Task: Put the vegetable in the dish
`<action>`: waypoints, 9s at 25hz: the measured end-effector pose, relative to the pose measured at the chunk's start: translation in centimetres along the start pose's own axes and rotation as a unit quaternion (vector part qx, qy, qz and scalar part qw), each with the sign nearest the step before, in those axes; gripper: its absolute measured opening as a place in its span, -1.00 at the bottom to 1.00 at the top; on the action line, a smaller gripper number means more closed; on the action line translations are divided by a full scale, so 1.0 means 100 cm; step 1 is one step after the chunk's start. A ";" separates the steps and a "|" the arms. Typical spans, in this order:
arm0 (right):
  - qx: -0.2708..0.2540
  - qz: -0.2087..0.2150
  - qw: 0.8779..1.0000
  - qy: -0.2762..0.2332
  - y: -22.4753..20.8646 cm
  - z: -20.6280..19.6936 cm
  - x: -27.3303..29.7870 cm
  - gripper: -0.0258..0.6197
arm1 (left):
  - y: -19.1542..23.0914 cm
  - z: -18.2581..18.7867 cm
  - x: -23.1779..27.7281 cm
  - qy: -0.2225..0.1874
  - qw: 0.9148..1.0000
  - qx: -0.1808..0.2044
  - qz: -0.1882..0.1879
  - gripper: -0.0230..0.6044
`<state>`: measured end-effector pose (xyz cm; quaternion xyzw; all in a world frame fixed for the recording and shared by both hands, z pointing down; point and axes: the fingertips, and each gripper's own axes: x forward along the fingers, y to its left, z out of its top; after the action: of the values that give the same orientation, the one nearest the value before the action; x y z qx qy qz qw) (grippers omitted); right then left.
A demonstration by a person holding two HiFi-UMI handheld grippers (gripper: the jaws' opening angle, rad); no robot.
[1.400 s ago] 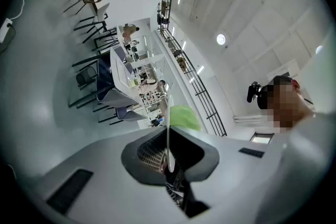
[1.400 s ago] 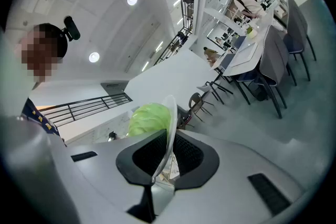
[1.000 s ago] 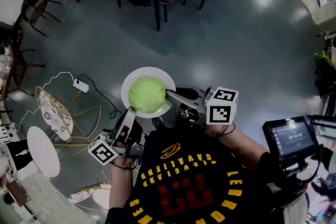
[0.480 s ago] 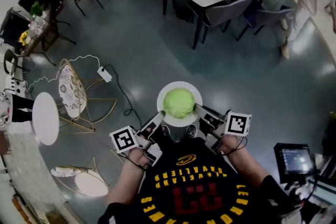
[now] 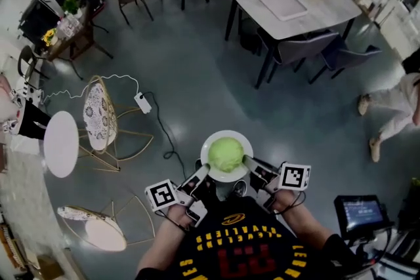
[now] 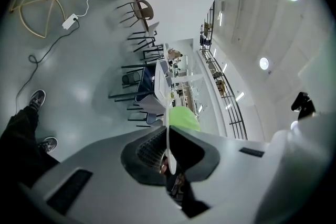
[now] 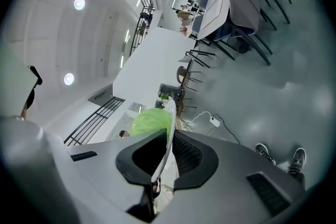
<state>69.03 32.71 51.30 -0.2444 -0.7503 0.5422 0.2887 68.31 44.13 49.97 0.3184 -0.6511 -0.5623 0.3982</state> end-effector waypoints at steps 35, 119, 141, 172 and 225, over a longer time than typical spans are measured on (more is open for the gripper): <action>-0.043 0.019 0.999 0.011 0.017 0.169 0.309 -0.83 | 0.027 0.334 0.073 -0.020 1.000 -0.013 -0.016 -0.88; 0.054 -0.098 0.925 -0.363 -0.164 0.872 0.346 -0.83 | -0.094 0.627 0.830 0.365 0.924 0.108 -0.035 -0.88; -0.017 -0.202 0.825 -0.527 -0.182 0.965 0.258 -0.83 | -0.107 0.580 0.984 0.568 0.814 0.119 -0.001 -0.88; 0.094 -0.177 0.794 -0.574 -0.283 0.936 0.209 -0.83 | -0.060 0.492 1.026 0.616 0.774 0.139 -0.031 -0.88; 0.271 -0.318 0.801 -0.428 -0.419 0.904 0.209 -0.82 | 0.078 0.466 1.061 0.645 0.696 0.286 0.129 -0.81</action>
<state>-11.31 -26.13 72.58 0.3531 -0.6556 0.6507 0.1486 -23.19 -23.77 72.36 0.6145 -0.3985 0.0519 0.6789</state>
